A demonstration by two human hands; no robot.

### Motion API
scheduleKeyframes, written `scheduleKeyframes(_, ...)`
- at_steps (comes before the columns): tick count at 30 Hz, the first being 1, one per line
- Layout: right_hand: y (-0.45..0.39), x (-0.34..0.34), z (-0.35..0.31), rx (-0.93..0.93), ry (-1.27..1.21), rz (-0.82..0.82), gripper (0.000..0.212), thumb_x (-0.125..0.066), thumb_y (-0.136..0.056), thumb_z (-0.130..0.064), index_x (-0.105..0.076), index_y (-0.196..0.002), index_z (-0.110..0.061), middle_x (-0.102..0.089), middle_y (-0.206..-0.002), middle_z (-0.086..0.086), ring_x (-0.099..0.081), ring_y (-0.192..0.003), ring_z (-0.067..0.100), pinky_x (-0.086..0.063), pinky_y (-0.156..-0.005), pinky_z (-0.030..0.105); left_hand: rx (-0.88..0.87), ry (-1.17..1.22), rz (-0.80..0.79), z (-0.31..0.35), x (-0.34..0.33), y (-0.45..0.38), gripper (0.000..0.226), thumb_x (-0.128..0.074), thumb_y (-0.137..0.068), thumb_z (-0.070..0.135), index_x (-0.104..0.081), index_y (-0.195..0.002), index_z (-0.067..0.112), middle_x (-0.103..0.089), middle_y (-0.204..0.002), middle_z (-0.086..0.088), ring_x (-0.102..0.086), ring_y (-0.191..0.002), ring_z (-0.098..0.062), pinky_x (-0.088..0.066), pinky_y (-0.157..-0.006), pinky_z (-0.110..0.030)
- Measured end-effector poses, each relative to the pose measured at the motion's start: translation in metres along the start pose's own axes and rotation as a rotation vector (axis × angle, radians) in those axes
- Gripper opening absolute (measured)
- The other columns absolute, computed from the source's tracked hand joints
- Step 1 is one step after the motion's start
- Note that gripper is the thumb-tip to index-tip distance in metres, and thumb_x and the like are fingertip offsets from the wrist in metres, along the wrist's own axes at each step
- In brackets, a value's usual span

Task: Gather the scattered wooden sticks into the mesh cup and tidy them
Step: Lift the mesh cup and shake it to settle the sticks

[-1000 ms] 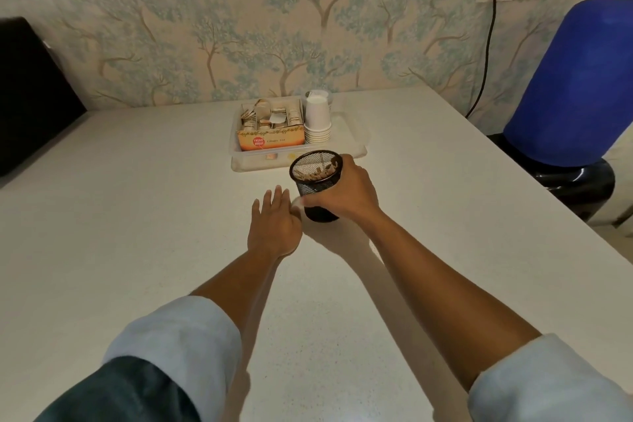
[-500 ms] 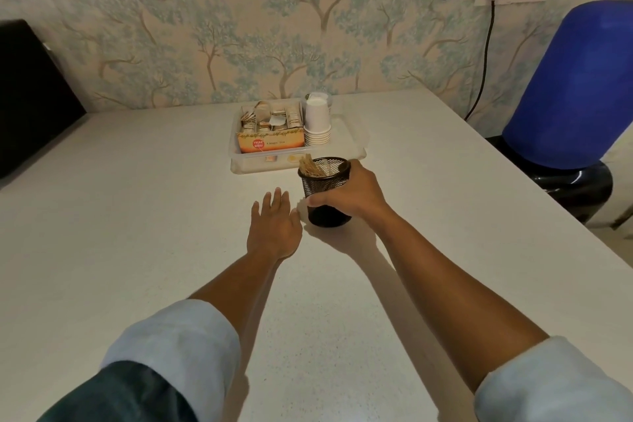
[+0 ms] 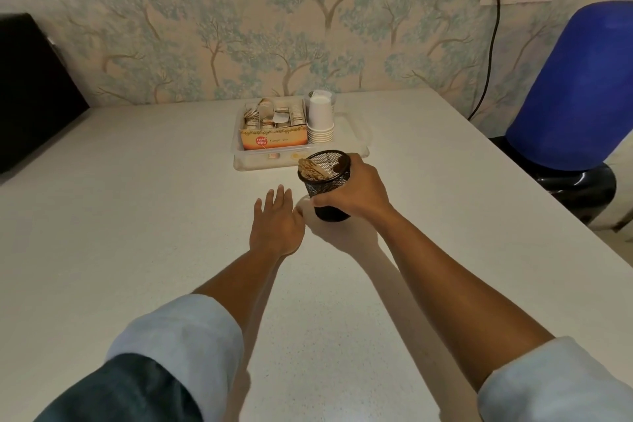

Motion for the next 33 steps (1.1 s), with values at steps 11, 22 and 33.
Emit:
scheduleKeyframes(11, 0.006, 0.005, -0.007, 0.082, -0.081, 0.109, 0.101, -0.089, -0.049, -0.049, -0.044, -0.135, -0.022, -0.059, -0.129, -0.004, -0.057, -0.116, 0.016, -0.049, -0.085, 0.025, 0.006, -0.006, -0.008, 0.000, 0.000, -0.001, 0.059, -0.015, -0.106, 0.041, -0.012, -0.160, 0.015, -0.005, -0.168, -0.007, -0.002, -0.155, -0.028, -0.006, -0.125, -0.050)
scheduleKeyframes(22, 0.014, 0.017, -0.017, 0.114, -0.181, 0.295, 0.098, -0.087, -0.048, -0.054, -0.044, -0.131, -0.027, -0.057, -0.123, -0.006, -0.052, -0.108, 0.008, -0.048, -0.083, 0.022, -0.001, 0.023, -0.006, -0.001, -0.001, 0.000, 0.059, -0.014, -0.107, 0.038, -0.012, -0.160, 0.013, -0.004, -0.168, -0.007, -0.001, -0.155, -0.027, -0.004, -0.125, -0.049)
scheduleKeyframes(33, 0.018, 0.022, -0.023, 0.105, -0.199, 0.353, 0.095, -0.085, -0.049, -0.056, -0.046, -0.129, -0.025, -0.059, -0.122, -0.006, -0.055, -0.110, 0.012, -0.052, -0.084, 0.025, -0.005, 0.039, 0.005, -0.002, -0.001, 0.000, 0.058, -0.016, -0.106, 0.035, -0.012, -0.160, 0.012, -0.005, -0.168, -0.007, -0.001, -0.155, -0.026, -0.004, -0.125, -0.048)
Point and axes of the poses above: each hand's wrist, its own y-axis away from the middle knuckle, its own x-axis out of the back of the hand, z = x × y, the point moved 8 cm from there along -y, towards the middle knuckle
